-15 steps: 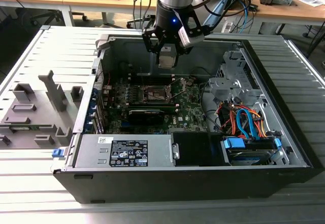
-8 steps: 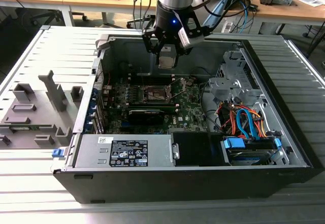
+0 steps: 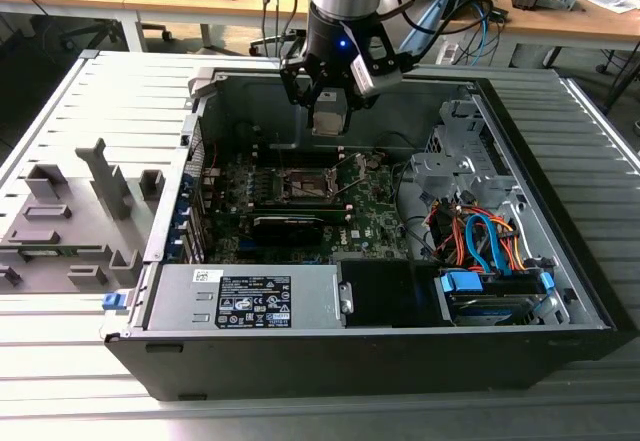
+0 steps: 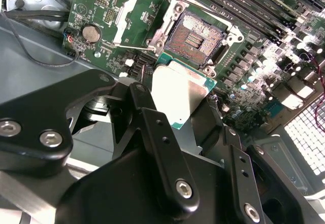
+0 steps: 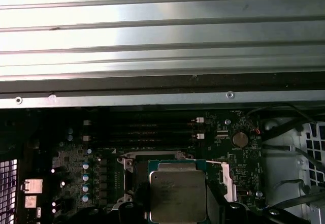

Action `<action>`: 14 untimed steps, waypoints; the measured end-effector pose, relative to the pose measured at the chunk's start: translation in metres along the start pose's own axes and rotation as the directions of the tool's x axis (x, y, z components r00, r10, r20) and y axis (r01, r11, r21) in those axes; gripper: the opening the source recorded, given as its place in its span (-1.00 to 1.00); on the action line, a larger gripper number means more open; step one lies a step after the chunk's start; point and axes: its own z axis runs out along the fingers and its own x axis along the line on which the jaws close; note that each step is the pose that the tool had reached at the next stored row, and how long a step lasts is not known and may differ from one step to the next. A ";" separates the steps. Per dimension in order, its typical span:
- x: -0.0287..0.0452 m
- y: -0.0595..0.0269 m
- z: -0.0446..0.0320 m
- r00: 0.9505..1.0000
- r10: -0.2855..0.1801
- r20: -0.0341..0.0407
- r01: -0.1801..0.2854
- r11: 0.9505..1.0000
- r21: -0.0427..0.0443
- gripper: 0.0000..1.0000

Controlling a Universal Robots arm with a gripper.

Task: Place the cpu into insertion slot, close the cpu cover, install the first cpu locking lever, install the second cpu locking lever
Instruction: 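Place the cpu into insertion slot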

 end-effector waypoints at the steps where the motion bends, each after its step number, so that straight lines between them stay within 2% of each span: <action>1: 0.0000 0.0000 0.0001 1.000 0.000 0.000 0.000 1.000 0.000 0.08; 14: 0.0000 -0.0002 0.0025 1.000 0.000 0.000 0.000 1.000 0.000 0.08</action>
